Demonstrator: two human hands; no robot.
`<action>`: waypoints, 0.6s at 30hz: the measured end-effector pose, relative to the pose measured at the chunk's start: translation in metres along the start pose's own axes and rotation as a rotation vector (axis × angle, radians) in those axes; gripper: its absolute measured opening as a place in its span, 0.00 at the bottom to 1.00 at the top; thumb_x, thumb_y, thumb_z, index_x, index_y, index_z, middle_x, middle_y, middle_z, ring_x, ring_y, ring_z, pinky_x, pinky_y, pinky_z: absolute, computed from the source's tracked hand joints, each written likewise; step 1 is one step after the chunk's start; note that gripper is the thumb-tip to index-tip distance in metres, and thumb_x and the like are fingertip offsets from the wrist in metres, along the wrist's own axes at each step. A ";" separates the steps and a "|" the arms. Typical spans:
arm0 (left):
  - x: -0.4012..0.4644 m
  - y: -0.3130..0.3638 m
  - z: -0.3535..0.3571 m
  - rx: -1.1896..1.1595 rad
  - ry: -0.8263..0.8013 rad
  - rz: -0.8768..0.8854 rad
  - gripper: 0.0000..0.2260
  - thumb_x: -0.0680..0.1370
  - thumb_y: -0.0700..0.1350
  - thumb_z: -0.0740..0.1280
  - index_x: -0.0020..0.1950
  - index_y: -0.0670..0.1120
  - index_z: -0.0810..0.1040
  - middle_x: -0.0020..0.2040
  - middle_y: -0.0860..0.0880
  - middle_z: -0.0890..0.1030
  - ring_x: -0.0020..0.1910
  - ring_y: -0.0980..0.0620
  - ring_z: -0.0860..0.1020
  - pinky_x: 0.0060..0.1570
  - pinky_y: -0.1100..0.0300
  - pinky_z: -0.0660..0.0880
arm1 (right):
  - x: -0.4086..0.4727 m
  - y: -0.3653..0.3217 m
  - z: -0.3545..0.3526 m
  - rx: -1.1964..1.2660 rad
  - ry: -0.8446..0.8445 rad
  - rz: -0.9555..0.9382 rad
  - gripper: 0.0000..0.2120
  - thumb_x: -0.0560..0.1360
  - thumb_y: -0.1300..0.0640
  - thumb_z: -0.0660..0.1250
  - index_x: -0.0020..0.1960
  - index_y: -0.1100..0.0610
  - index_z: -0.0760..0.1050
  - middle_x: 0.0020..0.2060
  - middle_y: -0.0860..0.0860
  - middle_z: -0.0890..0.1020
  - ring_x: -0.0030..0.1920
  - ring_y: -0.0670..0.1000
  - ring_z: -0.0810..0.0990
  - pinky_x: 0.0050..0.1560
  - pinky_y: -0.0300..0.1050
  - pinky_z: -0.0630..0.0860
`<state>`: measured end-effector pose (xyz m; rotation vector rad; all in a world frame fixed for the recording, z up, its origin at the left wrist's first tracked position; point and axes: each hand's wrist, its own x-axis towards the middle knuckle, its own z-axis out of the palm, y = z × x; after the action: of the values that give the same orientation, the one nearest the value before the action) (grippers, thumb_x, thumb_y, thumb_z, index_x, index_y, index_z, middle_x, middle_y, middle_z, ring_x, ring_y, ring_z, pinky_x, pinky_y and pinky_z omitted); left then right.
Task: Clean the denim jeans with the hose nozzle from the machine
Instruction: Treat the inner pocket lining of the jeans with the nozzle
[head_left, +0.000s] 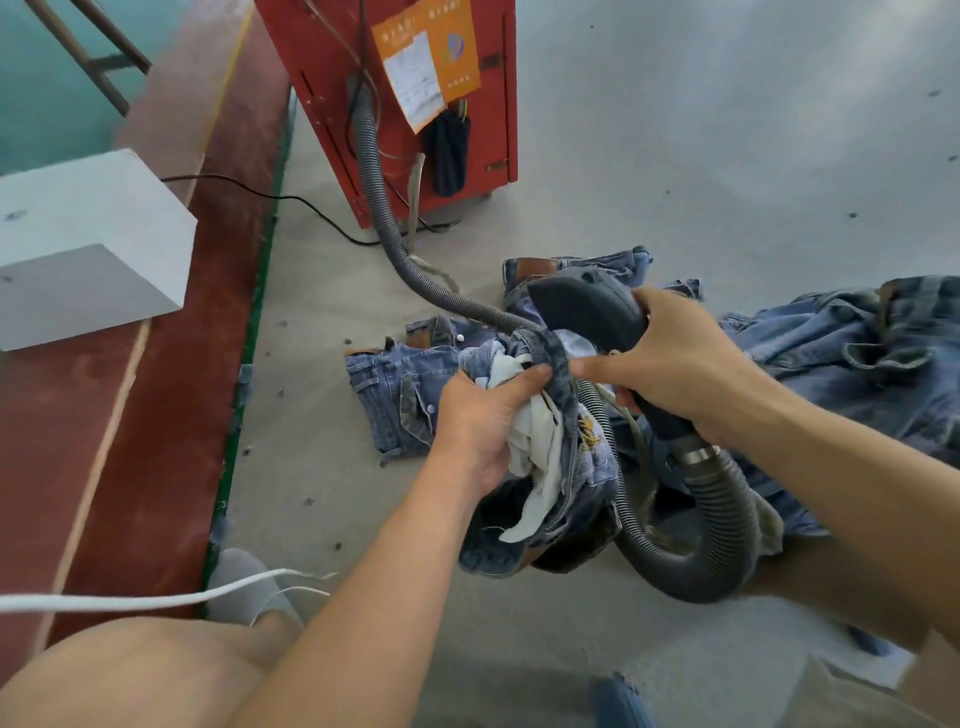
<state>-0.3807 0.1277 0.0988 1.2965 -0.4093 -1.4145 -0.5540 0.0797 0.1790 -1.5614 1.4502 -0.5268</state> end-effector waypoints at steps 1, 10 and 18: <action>0.001 -0.002 -0.002 0.007 0.020 0.027 0.13 0.74 0.30 0.75 0.58 0.32 0.82 0.51 0.36 0.86 0.48 0.39 0.86 0.47 0.47 0.84 | 0.000 -0.001 -0.002 0.021 0.010 0.009 0.19 0.73 0.52 0.80 0.55 0.55 0.74 0.35 0.56 0.85 0.26 0.52 0.80 0.28 0.48 0.81; 0.011 -0.007 -0.009 0.176 0.214 0.271 0.14 0.67 0.39 0.80 0.51 0.41 0.83 0.44 0.46 0.88 0.45 0.47 0.87 0.49 0.43 0.84 | -0.016 -0.012 -0.022 -0.122 -0.297 0.040 0.08 0.79 0.45 0.71 0.47 0.48 0.79 0.35 0.56 0.86 0.28 0.56 0.82 0.28 0.47 0.82; 0.018 -0.013 -0.015 0.256 0.135 0.286 0.16 0.70 0.41 0.80 0.56 0.45 0.82 0.48 0.50 0.88 0.50 0.50 0.87 0.54 0.46 0.83 | 0.003 -0.018 -0.032 0.013 -0.348 0.116 0.10 0.78 0.45 0.73 0.49 0.52 0.79 0.31 0.52 0.80 0.28 0.53 0.79 0.30 0.46 0.79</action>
<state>-0.3700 0.1228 0.0742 1.4635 -0.6723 -1.0526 -0.5697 0.0647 0.2091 -1.4637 1.2563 -0.1838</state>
